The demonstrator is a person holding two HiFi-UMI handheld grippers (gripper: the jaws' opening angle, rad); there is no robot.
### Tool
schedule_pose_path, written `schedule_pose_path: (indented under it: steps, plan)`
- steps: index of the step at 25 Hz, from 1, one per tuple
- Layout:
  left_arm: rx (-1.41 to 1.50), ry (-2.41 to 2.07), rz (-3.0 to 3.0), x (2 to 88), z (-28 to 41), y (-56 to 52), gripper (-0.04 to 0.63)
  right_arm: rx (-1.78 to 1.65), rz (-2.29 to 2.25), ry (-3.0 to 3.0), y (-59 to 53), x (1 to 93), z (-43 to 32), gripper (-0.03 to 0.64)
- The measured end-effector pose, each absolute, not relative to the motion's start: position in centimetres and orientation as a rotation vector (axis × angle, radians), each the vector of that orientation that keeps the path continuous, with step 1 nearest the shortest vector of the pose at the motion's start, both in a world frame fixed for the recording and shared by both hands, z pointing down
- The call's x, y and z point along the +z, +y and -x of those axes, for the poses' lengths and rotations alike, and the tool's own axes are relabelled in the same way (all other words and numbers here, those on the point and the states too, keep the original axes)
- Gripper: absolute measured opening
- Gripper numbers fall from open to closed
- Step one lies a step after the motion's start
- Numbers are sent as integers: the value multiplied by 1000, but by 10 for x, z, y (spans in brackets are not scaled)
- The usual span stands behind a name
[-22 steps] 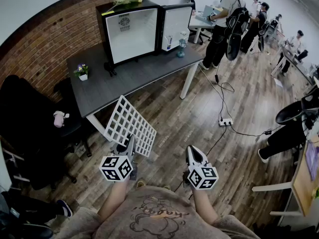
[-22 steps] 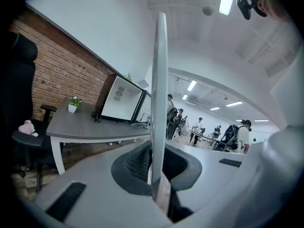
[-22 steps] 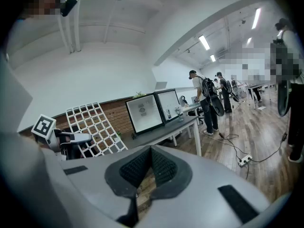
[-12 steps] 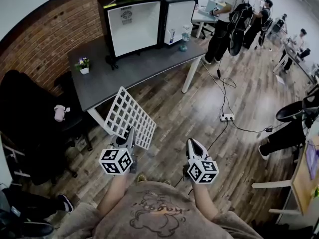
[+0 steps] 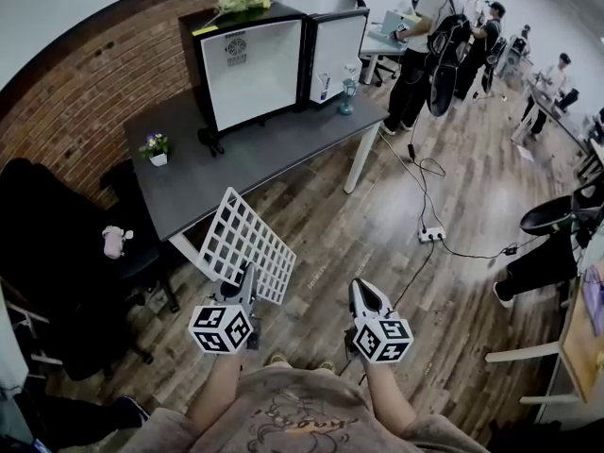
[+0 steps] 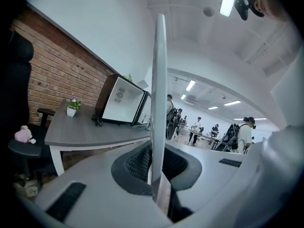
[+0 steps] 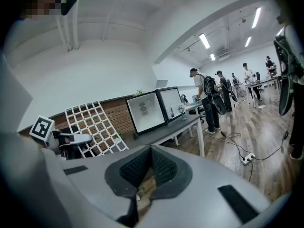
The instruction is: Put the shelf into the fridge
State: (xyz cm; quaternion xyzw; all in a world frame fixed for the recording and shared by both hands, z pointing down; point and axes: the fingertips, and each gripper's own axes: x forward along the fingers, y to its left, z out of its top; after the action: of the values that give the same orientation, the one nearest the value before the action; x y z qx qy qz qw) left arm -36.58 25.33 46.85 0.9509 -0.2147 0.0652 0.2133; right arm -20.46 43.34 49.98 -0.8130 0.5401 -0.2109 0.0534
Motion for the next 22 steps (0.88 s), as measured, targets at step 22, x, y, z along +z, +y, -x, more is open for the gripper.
schedule_pose_path:
  steps: [22]
  plan:
    - [190,-561,-2627,486,305,162,46,-664,2490,1637,339,516,155,-2]
